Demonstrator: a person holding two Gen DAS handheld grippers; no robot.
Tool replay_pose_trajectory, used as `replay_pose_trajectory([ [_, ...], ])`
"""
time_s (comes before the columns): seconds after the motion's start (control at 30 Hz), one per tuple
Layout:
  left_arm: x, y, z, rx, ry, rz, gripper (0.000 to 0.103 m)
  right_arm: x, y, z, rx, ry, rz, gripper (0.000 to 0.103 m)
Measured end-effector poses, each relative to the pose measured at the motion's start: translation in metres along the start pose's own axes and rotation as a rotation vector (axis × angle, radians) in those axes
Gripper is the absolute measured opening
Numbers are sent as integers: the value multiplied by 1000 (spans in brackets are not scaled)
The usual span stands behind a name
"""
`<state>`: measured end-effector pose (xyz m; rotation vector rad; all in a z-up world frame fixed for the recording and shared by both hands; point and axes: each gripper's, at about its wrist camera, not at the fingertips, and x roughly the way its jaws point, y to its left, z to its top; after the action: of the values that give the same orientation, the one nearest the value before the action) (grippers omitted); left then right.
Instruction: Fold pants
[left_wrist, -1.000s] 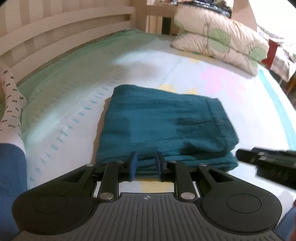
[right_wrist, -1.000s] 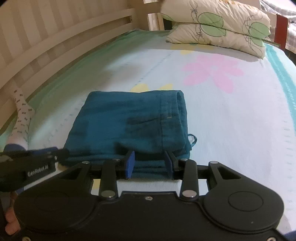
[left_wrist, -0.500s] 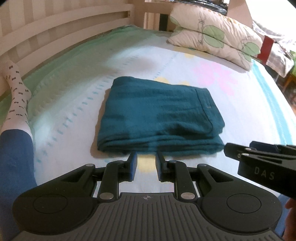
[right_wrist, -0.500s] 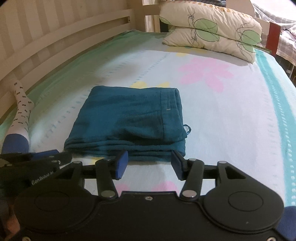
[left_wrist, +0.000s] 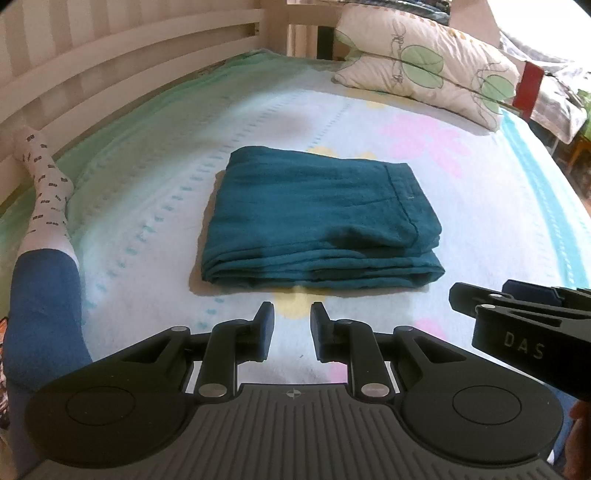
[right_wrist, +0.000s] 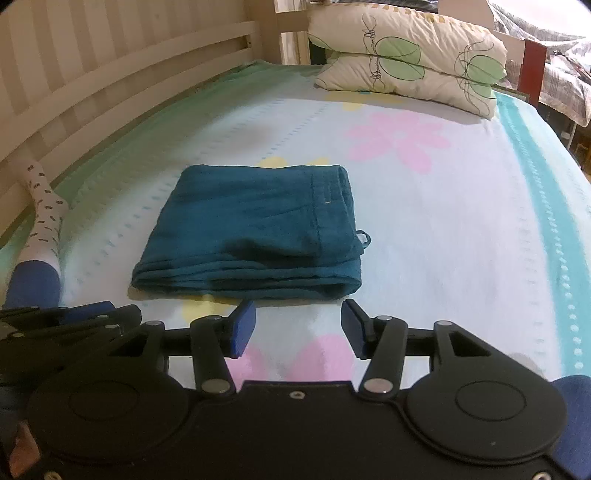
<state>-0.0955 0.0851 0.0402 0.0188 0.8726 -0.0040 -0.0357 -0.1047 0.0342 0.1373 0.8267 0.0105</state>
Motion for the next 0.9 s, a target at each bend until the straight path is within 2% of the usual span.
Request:
replay_pose_trajectory([
  [0.3,3,0,-5,-11,38,-2,21,-3,6,-3,-11,-10,15,59],
  [0.9,7,-6,-9,-1,44,-16,21,3,5,-5,-18,21,-5,59],
])
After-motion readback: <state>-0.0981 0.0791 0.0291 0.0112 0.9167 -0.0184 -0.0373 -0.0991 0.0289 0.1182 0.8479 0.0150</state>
